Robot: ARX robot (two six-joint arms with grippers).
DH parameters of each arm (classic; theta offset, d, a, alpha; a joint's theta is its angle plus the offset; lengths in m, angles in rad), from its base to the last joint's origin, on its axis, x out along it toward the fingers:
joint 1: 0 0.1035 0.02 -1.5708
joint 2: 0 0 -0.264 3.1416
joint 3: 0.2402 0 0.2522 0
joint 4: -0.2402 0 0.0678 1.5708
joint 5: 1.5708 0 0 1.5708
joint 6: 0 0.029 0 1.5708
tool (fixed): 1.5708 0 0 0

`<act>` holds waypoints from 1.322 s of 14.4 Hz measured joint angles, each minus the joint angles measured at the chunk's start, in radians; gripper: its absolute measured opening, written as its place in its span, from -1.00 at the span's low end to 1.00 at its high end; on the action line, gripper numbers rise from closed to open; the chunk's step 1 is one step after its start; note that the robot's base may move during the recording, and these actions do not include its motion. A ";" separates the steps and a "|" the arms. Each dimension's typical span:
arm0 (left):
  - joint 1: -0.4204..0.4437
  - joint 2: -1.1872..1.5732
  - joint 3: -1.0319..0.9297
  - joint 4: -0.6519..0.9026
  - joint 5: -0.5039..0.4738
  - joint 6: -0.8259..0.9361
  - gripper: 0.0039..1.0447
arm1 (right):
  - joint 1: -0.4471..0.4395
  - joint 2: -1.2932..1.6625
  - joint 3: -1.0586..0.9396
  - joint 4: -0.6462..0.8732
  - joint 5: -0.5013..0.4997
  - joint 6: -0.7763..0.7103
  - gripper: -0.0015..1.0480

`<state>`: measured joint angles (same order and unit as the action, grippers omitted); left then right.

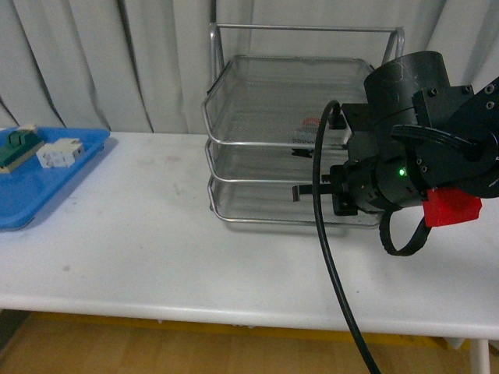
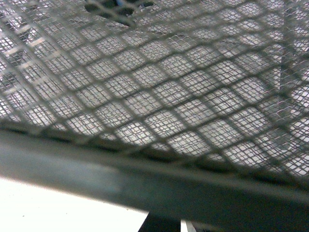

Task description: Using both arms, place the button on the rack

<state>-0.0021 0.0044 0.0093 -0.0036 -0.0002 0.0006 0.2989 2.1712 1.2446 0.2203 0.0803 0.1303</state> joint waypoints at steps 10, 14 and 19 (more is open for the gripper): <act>0.000 0.000 0.000 0.000 0.000 0.000 0.88 | -0.149 -0.801 -0.759 0.224 -0.406 0.214 -0.96; 0.000 0.000 0.000 0.000 0.000 0.000 0.88 | -0.300 -1.198 -0.995 0.449 -0.224 0.077 -0.96; 0.000 0.000 0.000 0.000 0.000 0.000 0.88 | -0.299 -1.357 -1.218 0.547 -0.082 -0.113 -0.96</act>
<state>-0.0021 0.0044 0.0093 -0.0036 -0.0002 0.0006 -0.0002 0.8143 0.0265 0.7673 -0.0021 0.0177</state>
